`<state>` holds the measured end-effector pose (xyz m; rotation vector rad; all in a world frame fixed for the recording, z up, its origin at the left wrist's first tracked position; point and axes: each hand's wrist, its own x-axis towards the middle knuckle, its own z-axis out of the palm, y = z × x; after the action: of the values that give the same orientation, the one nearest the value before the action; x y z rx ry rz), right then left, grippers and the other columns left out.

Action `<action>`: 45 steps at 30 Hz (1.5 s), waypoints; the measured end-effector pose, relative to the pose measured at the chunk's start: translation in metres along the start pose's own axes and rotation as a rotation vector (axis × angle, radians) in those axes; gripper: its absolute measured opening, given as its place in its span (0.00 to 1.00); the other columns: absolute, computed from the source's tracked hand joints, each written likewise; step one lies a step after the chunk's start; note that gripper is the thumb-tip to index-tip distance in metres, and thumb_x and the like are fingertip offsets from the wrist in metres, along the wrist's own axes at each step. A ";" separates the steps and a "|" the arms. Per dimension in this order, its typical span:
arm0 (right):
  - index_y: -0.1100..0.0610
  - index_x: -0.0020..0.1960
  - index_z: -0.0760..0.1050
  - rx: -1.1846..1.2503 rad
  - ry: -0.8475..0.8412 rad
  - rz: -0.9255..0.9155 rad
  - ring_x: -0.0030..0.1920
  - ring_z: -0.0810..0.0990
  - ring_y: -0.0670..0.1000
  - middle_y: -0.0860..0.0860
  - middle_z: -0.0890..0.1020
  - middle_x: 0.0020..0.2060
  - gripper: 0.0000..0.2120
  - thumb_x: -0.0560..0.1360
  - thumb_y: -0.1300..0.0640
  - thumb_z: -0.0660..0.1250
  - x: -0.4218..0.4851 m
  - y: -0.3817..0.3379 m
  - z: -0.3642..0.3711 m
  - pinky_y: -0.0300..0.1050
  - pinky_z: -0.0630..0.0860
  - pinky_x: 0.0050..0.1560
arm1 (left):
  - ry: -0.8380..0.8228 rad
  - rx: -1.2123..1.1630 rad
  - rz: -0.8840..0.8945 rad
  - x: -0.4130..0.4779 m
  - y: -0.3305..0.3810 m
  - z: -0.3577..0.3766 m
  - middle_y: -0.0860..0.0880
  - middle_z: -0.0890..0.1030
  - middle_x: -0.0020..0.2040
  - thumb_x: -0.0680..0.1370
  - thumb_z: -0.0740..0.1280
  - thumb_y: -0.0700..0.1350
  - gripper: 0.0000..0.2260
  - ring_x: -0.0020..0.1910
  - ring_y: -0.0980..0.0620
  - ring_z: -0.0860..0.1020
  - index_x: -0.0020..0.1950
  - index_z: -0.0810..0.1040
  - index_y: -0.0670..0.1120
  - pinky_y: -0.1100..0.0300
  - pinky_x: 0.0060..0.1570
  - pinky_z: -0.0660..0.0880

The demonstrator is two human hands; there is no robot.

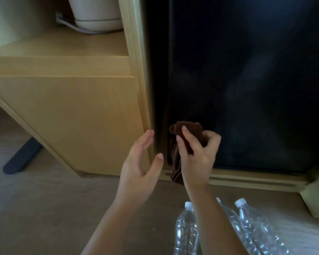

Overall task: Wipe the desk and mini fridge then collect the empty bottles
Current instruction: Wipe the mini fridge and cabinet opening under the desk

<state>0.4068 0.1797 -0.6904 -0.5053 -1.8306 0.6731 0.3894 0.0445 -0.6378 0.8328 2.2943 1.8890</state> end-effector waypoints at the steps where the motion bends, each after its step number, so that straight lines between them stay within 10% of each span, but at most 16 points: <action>1: 0.55 0.54 0.80 0.009 -0.009 0.029 0.50 0.71 0.51 0.49 0.65 0.51 0.12 0.71 0.56 0.70 -0.002 0.001 0.001 0.37 0.72 0.52 | -0.002 0.010 -0.017 0.001 -0.003 0.003 0.62 0.71 0.65 0.71 0.64 0.51 0.22 0.65 0.64 0.68 0.63 0.64 0.63 0.55 0.66 0.67; 5: 0.58 0.52 0.80 -0.012 -0.114 0.139 0.48 0.71 0.42 0.47 0.67 0.49 0.11 0.70 0.59 0.73 -0.031 0.020 0.009 0.34 0.75 0.49 | -0.016 0.024 -0.056 0.003 -0.012 0.011 0.61 0.70 0.65 0.76 0.65 0.43 0.21 0.65 0.65 0.68 0.64 0.64 0.61 0.57 0.66 0.66; 11: 0.56 0.49 0.82 -0.081 -0.286 0.118 0.44 0.76 0.55 0.57 0.73 0.46 0.12 0.66 0.61 0.75 -0.057 0.040 0.006 0.44 0.78 0.40 | -0.034 0.007 -0.156 -0.001 -0.026 0.022 0.60 0.71 0.65 0.76 0.64 0.40 0.21 0.66 0.64 0.67 0.63 0.65 0.61 0.60 0.66 0.65; 18: 0.53 0.51 0.80 0.086 -0.020 0.500 0.49 0.68 0.38 0.48 0.66 0.52 0.09 0.70 0.60 0.71 -0.019 0.057 -0.049 0.19 0.62 0.53 | -0.089 0.033 -0.251 0.004 -0.033 0.039 0.59 0.68 0.66 0.76 0.64 0.43 0.25 0.68 0.63 0.64 0.71 0.62 0.54 0.60 0.67 0.61; 31: 0.56 0.50 0.81 0.158 -0.110 0.409 0.50 0.71 0.45 0.45 0.67 0.49 0.09 0.70 0.59 0.72 -0.035 0.032 -0.014 0.24 0.65 0.54 | -0.069 0.131 -0.234 0.008 -0.033 0.048 0.56 0.63 0.72 0.75 0.67 0.43 0.31 0.69 0.63 0.61 0.74 0.56 0.52 0.66 0.62 0.59; 41: 0.59 0.53 0.76 0.140 0.401 0.576 0.47 0.72 0.33 0.58 0.72 0.51 0.10 0.72 0.65 0.68 0.028 0.082 -0.106 0.20 0.65 0.49 | -0.095 0.322 -0.166 0.006 -0.013 0.078 0.54 0.51 0.76 0.72 0.69 0.51 0.42 0.73 0.56 0.54 0.76 0.44 0.50 0.54 0.69 0.61; 45: 0.64 0.52 0.77 0.185 0.429 0.662 0.50 0.73 0.48 0.60 0.74 0.51 0.09 0.73 0.65 0.67 0.020 0.066 -0.079 0.20 0.65 0.49 | -0.114 0.340 -0.168 0.007 -0.010 0.076 0.52 0.50 0.76 0.72 0.69 0.50 0.42 0.74 0.55 0.53 0.76 0.43 0.49 0.56 0.69 0.58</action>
<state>0.4756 0.2584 -0.6982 -1.0592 -1.1713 1.0669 0.4080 0.1143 -0.6642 0.7254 2.5589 1.3711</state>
